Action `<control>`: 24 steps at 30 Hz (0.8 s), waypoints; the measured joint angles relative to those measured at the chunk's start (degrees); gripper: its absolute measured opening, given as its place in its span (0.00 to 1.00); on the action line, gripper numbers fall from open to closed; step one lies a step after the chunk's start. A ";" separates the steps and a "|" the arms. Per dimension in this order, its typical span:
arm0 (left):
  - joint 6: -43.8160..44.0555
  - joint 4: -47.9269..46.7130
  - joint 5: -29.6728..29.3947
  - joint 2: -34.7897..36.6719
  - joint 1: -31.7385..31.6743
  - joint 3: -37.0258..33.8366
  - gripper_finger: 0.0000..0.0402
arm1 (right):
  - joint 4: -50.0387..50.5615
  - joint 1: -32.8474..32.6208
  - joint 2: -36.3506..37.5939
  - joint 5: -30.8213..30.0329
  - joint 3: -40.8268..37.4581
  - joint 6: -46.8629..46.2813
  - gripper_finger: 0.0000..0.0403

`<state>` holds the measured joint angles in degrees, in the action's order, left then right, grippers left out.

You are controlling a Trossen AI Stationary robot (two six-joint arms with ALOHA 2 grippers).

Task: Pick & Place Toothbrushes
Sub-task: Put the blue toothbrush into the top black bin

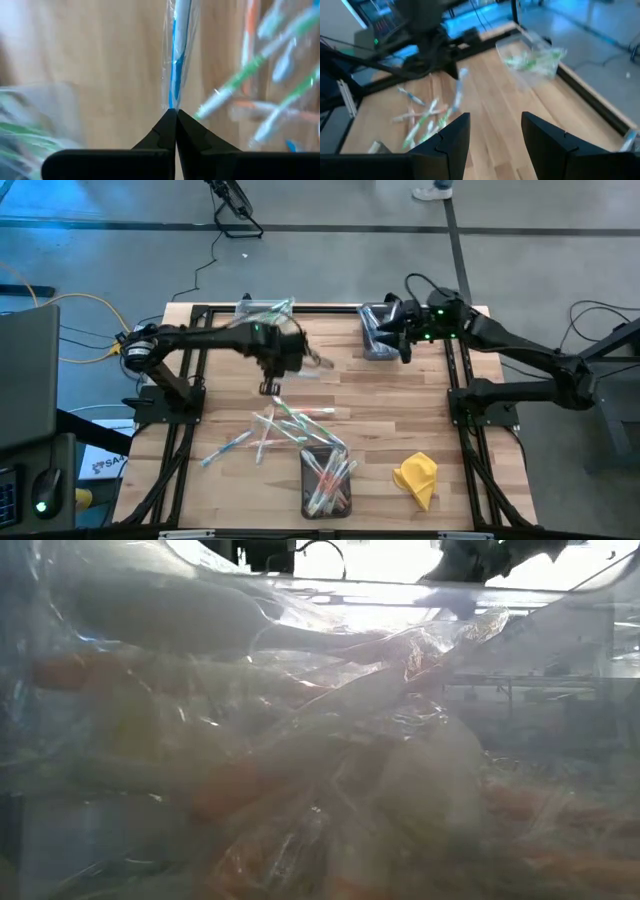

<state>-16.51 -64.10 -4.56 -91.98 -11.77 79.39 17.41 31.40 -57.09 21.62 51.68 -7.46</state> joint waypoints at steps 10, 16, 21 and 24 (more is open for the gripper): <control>-0.72 8.70 10.91 0.00 -9.88 13.21 0.00 | -1.51 0.00 10.21 -0.58 0.00 -0.01 0.43; 2.74 19.10 20.05 0.00 -13.42 17.24 0.00 | -5.57 0.00 11.70 -0.61 0.02 -0.04 0.43; 8.63 28.38 25.35 -0.02 -14.64 17.64 0.00 | -9.53 -0.02 10.97 -0.61 0.01 -0.07 0.43; 10.40 33.67 26.65 -0.02 -14.47 17.64 0.00 | -11.38 -0.02 9.77 -0.48 0.02 -0.05 0.43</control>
<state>-6.11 -30.43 22.09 -92.01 -26.23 97.03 6.03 31.38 -47.32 21.15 51.70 -7.51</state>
